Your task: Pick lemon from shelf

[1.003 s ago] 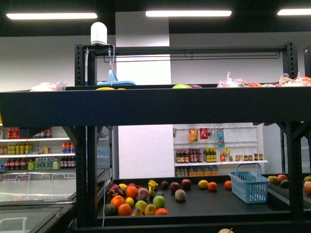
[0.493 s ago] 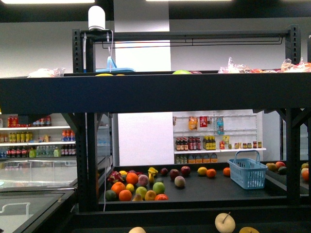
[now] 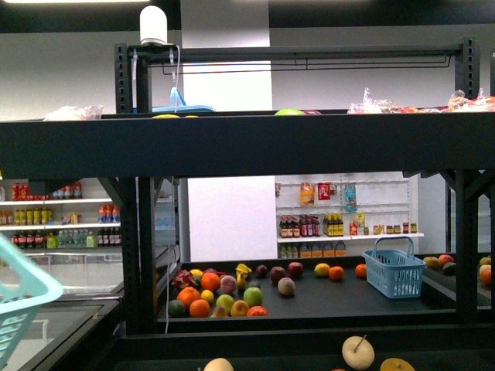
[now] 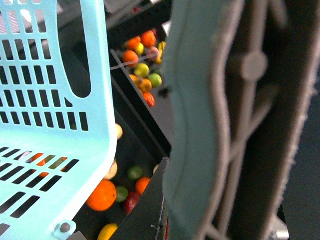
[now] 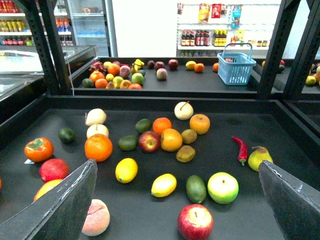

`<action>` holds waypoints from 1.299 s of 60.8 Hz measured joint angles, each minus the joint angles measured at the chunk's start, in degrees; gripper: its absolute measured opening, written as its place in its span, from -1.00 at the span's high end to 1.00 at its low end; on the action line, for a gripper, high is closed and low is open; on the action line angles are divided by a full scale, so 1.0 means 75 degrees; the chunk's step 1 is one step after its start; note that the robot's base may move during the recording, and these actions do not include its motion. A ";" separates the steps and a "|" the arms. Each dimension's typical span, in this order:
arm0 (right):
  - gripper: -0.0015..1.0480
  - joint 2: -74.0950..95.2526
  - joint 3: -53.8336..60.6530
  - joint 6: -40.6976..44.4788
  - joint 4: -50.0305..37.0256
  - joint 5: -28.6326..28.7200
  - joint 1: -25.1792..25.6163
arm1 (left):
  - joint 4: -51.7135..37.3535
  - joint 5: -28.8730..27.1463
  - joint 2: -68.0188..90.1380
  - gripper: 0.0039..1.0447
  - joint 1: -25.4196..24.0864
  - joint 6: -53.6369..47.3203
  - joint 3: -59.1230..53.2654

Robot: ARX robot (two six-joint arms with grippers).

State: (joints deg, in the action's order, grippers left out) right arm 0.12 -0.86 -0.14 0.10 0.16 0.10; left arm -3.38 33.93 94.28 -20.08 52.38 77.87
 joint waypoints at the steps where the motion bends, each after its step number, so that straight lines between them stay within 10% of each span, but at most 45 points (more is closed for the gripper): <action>1: -0.86 0.0000 0.0000 0.0000 0.0000 0.0000 0.0000 | 0.0012 0.0047 -0.0067 0.76 0.0052 -0.0032 -0.0044; 50: -0.86 0.0000 0.0000 0.0000 0.0000 0.0000 0.0000 | 0.0259 0.0609 -0.0688 0.76 0.4628 -0.1821 -0.1743; 79: -0.86 0.0154 -0.0061 -0.0143 0.0245 -0.0224 -0.0061 | 0.0035 0.0198 -0.0166 0.76 0.5592 -0.1673 -0.1740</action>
State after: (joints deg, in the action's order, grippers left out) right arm 1.28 -1.32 -1.21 1.93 -1.52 -0.36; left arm -3.11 35.42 93.03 21.87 39.83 64.82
